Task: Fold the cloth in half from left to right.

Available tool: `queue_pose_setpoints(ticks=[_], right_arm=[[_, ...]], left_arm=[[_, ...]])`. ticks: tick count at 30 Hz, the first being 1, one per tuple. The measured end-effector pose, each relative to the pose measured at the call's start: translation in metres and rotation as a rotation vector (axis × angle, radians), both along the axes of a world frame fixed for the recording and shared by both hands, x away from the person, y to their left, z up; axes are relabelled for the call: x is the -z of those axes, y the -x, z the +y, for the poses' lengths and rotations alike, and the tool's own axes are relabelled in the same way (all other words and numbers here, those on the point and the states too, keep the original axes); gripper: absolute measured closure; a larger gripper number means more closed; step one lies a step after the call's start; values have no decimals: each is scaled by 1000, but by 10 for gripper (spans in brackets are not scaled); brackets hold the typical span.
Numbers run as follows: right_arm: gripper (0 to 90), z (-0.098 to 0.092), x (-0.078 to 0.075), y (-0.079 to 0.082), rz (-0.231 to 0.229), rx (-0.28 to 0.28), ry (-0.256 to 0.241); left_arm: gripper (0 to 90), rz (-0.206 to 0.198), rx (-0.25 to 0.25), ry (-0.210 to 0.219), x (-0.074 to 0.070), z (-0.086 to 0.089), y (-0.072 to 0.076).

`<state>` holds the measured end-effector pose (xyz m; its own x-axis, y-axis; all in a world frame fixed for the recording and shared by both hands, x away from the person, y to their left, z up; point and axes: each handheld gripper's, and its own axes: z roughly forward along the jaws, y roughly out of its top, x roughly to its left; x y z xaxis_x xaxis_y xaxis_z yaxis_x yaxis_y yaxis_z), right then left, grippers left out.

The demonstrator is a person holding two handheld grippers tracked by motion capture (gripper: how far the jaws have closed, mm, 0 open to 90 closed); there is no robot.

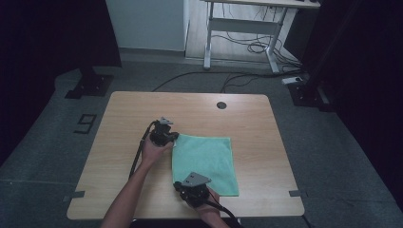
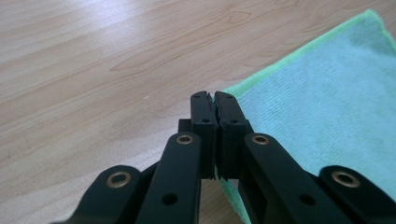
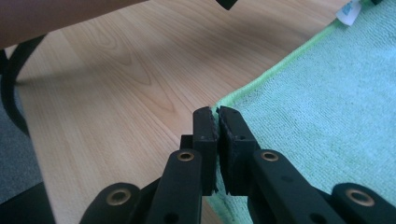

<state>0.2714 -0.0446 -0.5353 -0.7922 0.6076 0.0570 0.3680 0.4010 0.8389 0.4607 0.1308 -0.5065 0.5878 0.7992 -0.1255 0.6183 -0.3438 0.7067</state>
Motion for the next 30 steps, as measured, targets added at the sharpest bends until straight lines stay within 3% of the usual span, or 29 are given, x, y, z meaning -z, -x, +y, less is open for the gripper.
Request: queue_pose_setpoints(ticks=[11,13,17,22,30], right_arm=[[848,2,-1,2,1,-3,-28],[848,1,-1,0,6,-4,-35],[847,3,-8,-3,8,0,-69],[847,5,-26,-1,-36,-3,-95],[846,1,-20,0,-23,2,-98]], left_arm=[[885,8,17,14,-10,1,6],[886,8,16,32,-12,1,7],[886,-14,28,17,-28,-2,11],[886,-32,40,32,-45,-5,14],[884,-21,30,42,-44,-4,17]])
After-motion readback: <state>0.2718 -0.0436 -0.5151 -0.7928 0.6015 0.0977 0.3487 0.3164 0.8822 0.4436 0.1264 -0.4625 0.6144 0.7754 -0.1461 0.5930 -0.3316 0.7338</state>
